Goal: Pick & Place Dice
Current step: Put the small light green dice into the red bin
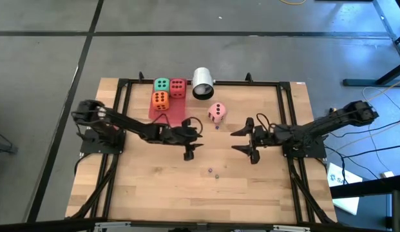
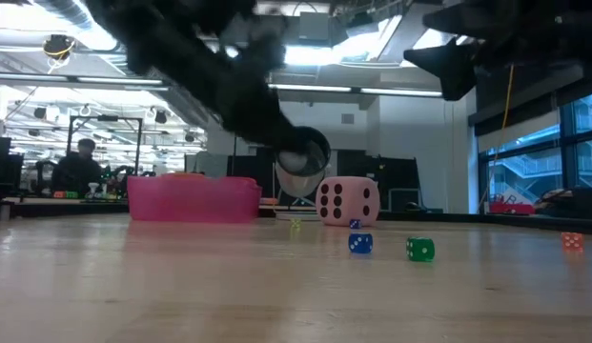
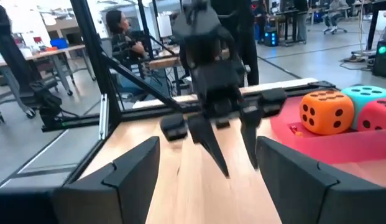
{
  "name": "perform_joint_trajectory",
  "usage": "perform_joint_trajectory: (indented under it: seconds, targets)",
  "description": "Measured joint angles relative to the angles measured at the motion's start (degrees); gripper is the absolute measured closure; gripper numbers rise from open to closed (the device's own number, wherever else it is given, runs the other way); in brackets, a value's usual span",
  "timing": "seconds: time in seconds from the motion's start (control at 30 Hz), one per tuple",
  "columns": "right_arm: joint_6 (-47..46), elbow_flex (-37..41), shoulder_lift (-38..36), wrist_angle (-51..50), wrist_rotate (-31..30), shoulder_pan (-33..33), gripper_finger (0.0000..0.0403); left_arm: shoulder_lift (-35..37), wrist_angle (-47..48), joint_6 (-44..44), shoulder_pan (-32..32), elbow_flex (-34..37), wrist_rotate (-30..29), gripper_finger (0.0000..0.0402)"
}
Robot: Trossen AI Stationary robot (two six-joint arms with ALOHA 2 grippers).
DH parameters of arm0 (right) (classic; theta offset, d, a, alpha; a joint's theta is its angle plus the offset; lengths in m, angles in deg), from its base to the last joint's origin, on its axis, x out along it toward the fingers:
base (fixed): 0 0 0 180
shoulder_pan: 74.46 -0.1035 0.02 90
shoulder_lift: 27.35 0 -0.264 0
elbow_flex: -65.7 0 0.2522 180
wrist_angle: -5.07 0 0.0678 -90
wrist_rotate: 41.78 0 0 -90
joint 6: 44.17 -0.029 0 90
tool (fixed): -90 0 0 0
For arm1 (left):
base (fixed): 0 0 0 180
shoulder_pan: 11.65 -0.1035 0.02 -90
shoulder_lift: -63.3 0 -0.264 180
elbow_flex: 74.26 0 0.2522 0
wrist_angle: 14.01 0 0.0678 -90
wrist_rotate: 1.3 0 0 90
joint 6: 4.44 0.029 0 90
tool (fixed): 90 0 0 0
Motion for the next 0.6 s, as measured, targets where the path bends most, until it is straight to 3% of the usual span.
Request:
perform_joint_trajectory:
  seconds: [0.23, 0.6]
  targets:
    - [0.1, 0.0, 2.0, -0.4, 0.0, 0.0, 0.0138, -8.1, 0.5, 1.1, -3.9, -2.3, 0.0, 0.0237]
    - [4.2, 0.0, 3.3, -0.5, -0.4, 0.0, 0.0138, -8.8, 3.5, 4.1, -9.3, -2.3, -0.5, 0.0238]
